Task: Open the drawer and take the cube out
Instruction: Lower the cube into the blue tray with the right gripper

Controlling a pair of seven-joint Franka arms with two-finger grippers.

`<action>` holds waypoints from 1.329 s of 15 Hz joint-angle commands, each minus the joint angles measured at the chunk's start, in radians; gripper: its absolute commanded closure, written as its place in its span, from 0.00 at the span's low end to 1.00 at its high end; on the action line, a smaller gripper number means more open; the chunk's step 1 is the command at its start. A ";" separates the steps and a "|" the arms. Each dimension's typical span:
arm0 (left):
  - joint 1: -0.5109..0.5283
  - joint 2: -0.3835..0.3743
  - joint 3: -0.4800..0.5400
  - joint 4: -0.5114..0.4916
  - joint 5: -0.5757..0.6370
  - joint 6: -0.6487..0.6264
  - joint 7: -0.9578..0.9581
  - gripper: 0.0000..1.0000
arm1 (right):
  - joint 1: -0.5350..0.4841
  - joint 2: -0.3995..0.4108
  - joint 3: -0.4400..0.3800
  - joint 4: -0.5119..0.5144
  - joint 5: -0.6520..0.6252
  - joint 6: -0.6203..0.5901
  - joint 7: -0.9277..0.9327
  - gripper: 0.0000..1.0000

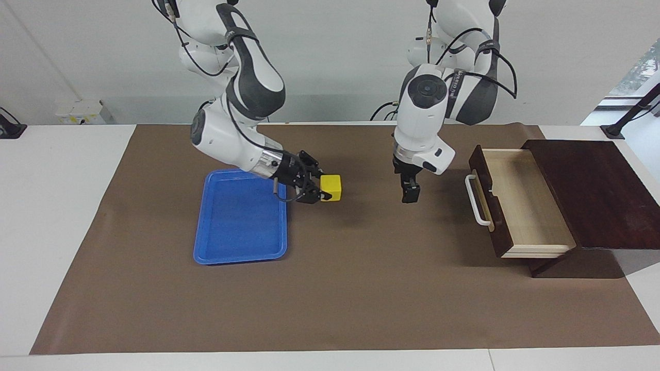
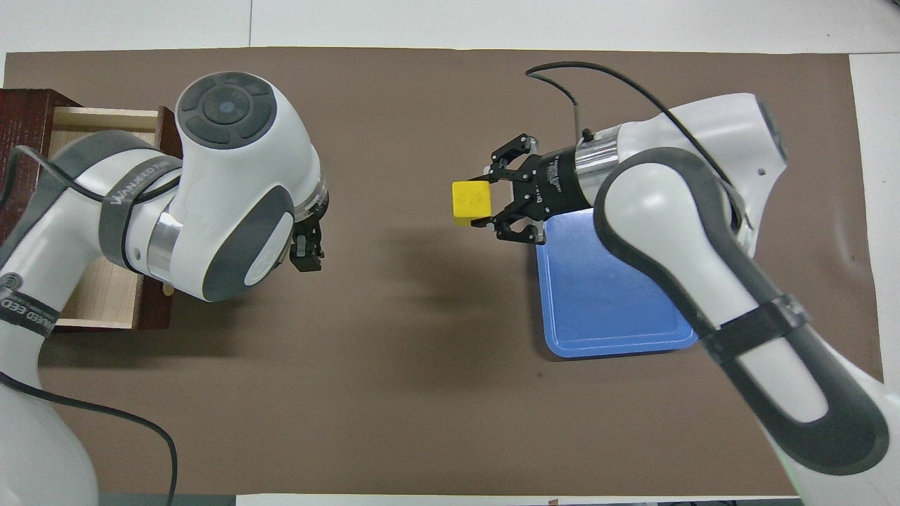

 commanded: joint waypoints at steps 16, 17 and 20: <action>0.375 -0.079 -0.006 -0.168 0.036 0.143 0.617 0.00 | -0.283 -0.072 0.004 -0.432 -0.060 -0.085 -0.420 1.00; 0.387 -0.079 -0.006 -0.168 0.045 0.151 0.642 0.00 | -0.282 -0.076 0.004 -0.450 -0.060 -0.079 -0.427 1.00; 0.434 -0.076 -0.006 -0.163 0.104 0.154 0.712 0.00 | -0.282 -0.096 0.005 -0.500 -0.062 -0.076 -0.450 1.00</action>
